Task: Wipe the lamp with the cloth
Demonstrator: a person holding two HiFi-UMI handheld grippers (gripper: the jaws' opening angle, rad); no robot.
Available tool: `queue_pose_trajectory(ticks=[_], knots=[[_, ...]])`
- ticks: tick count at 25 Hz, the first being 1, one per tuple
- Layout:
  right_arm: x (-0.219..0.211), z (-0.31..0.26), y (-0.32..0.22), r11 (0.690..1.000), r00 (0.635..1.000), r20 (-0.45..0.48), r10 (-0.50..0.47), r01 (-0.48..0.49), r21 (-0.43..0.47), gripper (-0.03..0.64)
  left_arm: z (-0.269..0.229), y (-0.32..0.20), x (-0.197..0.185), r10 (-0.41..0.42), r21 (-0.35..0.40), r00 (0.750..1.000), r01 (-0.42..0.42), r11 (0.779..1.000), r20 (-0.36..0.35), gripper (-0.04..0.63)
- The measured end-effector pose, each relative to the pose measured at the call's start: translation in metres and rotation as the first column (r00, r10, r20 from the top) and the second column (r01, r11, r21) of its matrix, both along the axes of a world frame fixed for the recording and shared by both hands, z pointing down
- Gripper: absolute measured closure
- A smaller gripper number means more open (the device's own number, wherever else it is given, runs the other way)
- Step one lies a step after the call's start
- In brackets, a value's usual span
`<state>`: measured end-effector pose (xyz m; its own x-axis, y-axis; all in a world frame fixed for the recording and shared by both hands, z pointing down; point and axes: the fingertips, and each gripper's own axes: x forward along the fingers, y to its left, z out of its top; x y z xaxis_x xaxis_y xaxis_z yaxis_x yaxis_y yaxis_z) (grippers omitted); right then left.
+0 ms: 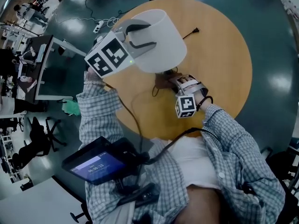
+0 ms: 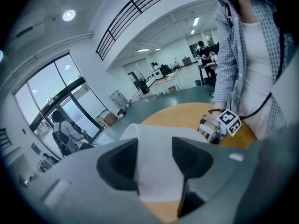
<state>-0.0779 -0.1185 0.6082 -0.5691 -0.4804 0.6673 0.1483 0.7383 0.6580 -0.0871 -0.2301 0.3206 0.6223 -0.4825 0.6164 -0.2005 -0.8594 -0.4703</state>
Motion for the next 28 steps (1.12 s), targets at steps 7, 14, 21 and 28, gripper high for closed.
queue_pose_trajectory(ticks=[7,14,21,28], knots=[[0.006,-0.015,-0.015,0.999,0.998,0.049,0.032,-0.033,0.03,0.517,0.0,-0.001,-0.001,-0.004,0.003,1.0,0.004,1.0,-0.013,0.367],[0.013,-0.07,-0.074,0.985,0.98,0.166,0.11,-0.13,0.112,0.517,0.002,-0.001,-0.006,-0.012,0.007,1.0,0.012,1.0,-0.02,0.367],[0.046,0.002,-0.038,0.99,0.99,0.019,0.143,-0.142,-0.017,0.518,0.003,0.002,-0.002,-0.001,0.021,1.0,0.001,1.0,-0.015,0.367],[0.077,0.017,-0.019,0.948,0.955,0.064,0.29,-0.278,-0.157,0.518,0.009,0.013,0.003,0.013,0.051,1.0,-0.014,0.999,0.025,0.367]])
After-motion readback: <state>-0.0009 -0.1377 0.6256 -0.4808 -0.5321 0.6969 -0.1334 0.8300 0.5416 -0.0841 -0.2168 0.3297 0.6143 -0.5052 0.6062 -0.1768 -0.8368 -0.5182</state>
